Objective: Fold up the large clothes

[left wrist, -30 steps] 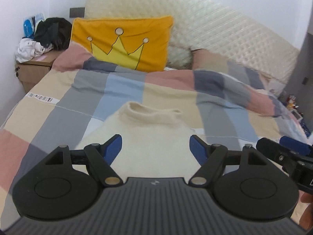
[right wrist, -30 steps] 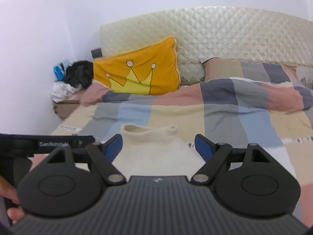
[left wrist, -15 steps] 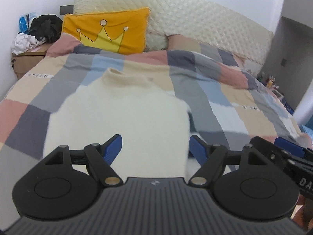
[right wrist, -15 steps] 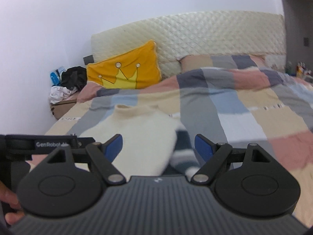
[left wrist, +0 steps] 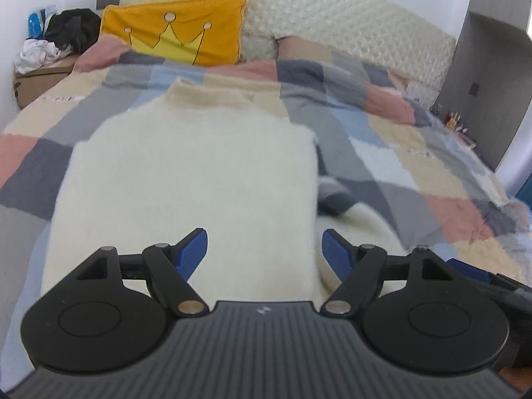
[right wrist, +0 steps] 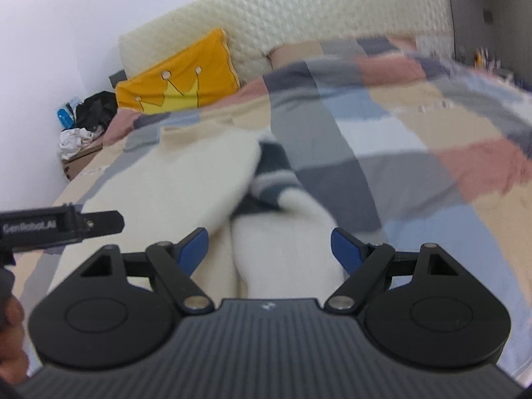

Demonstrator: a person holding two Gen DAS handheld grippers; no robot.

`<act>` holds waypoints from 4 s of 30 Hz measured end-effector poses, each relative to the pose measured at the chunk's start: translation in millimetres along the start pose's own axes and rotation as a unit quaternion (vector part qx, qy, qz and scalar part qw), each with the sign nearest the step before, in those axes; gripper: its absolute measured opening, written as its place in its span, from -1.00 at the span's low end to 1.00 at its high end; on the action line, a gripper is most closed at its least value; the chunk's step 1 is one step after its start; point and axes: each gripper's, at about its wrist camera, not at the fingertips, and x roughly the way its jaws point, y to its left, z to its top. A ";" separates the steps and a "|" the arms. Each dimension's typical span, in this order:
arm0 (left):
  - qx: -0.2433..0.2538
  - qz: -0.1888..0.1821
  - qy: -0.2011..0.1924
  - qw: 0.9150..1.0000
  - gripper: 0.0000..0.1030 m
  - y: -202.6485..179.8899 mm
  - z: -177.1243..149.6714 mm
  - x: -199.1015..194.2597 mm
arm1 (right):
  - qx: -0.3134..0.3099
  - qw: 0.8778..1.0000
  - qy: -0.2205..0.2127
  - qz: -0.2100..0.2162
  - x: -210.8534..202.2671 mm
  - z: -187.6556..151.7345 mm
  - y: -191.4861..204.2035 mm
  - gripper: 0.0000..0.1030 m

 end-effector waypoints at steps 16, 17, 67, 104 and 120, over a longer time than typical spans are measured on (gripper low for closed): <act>-0.032 0.021 0.087 0.995 0.56 55.9 -61.1 90.6 | 0.161 0.983 0.091 0.014 36.1 -26.3 -45.6 0.58; -0.031 0.022 0.089 0.995 0.56 55.7 -61.8 92.6 | 0.167 0.982 0.091 0.011 36.5 -27.0 -46.6 0.57; -0.082 -0.129 0.055 0.987 0.57 30.8 -53.6 51.7 | 0.171 0.975 -0.076 -0.115 74.5 301.3 -188.0 -0.82; -0.062 -0.224 0.129 0.964 0.31 -27.6 -80.0 30.5 | 0.165 0.973 0.019 -0.160 116.0 132.1 -263.6 0.17; -0.284 -0.176 0.187 0.924 0.56 26.2 -146.2 34.6 | 0.230 0.968 0.097 0.029 64.2 40.4 -99.4 0.17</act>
